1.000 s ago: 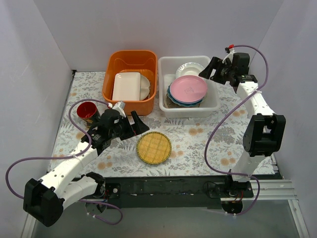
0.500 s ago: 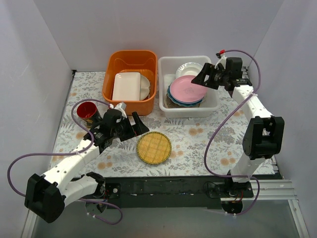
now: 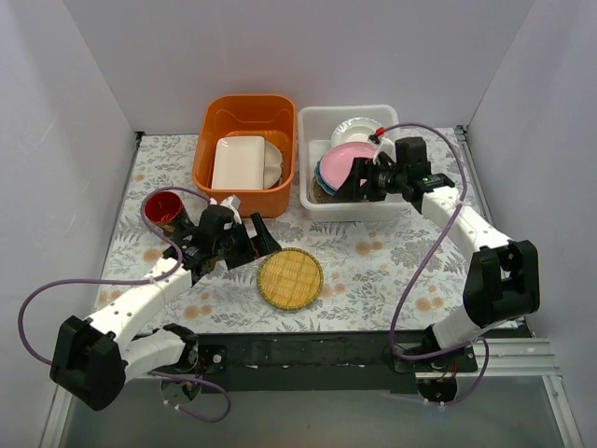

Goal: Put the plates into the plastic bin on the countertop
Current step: Pick up the plate at the center of the board.

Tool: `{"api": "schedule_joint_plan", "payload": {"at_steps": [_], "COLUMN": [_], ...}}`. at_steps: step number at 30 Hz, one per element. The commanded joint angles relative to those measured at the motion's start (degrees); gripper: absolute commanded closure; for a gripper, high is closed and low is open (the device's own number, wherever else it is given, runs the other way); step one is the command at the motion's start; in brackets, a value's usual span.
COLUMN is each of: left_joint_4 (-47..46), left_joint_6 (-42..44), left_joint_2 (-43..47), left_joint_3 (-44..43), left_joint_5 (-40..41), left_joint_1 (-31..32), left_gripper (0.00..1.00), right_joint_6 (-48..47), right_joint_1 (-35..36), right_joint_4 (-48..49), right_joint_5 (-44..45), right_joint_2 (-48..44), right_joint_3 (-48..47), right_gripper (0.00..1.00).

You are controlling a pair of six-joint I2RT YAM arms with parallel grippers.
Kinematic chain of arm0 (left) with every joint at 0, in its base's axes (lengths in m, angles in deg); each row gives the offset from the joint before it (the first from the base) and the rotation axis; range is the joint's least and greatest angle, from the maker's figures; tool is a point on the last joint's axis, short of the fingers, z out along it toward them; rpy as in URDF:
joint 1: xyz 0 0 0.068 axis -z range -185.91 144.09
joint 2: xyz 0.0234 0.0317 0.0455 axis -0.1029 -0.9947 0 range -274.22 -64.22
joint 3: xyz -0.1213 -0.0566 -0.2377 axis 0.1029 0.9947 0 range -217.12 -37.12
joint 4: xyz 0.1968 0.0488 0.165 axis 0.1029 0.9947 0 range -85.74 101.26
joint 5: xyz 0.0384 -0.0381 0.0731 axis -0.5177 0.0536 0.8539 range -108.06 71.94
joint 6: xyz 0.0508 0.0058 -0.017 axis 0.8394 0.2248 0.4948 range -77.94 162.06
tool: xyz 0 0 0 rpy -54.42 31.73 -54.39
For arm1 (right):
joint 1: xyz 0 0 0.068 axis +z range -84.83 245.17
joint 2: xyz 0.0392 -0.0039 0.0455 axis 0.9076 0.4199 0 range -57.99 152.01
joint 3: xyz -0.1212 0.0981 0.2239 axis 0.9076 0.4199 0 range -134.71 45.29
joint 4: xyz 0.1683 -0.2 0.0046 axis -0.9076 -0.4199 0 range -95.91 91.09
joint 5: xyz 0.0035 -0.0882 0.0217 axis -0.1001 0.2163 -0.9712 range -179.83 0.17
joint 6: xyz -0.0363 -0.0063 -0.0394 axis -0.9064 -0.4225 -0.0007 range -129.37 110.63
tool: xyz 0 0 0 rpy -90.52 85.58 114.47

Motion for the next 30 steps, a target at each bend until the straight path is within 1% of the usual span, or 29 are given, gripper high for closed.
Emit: {"api": "schedule_joint_plan", "payload": {"at_steps": [1, 3, 8, 13, 17, 21, 26, 30], "left_joint_4": [0.96, 1.05, 1.05, 0.79, 0.79, 1.05, 1.93, 3.42], "left_joint_6": [-0.05, 0.12, 0.30, 0.39, 0.39, 0.21, -0.49, -0.84], "left_joint_2": [-0.40, -0.67, -1.46, -2.16, -2.42, -2.42, -3.57, -4.18], "left_joint_3": [-0.18, -0.35, -0.53, -0.35, -0.09, 0.09, 0.44, 0.88], "left_joint_5": [0.57, 0.57, 0.39, 0.13, 0.22, 1.00, 1.88, 3.73], "left_joint_1": [-0.08, -0.08, -0.08, -0.08, -0.08, -0.08, 0.01, -0.08], "left_gripper": [0.02, 0.02, 0.02, 0.02, 0.02, 0.02, 0.02, 0.02], "right_joint_6": [-3.14, -4.63, -7.44, -7.01, -5.60, -3.93, 2.12, 4.67], "right_joint_1": [0.88, 1.24, 1.68, 2.64, 5.27, 7.65, 8.88, 9.76], "right_joint_4": [-0.86, -0.85, -3.57, -2.18, 0.20, 3.36, 12.41, 18.03], "right_joint_5": [-2.99, -3.87, -4.67, -7.12, -8.00, -8.27, -10.82, -10.82], "right_joint_2": [-4.47, -6.40, -9.75, -10.46, -10.20, -9.67, -8.09, -6.68], "right_joint_3": [6.70, 10.20, 14.96, 20.93, 24.28, 27.45, 32.63, 36.32], "right_gripper": [0.16, 0.16, 0.16, 0.16, 0.16, 0.16, 0.17, 0.18]}}
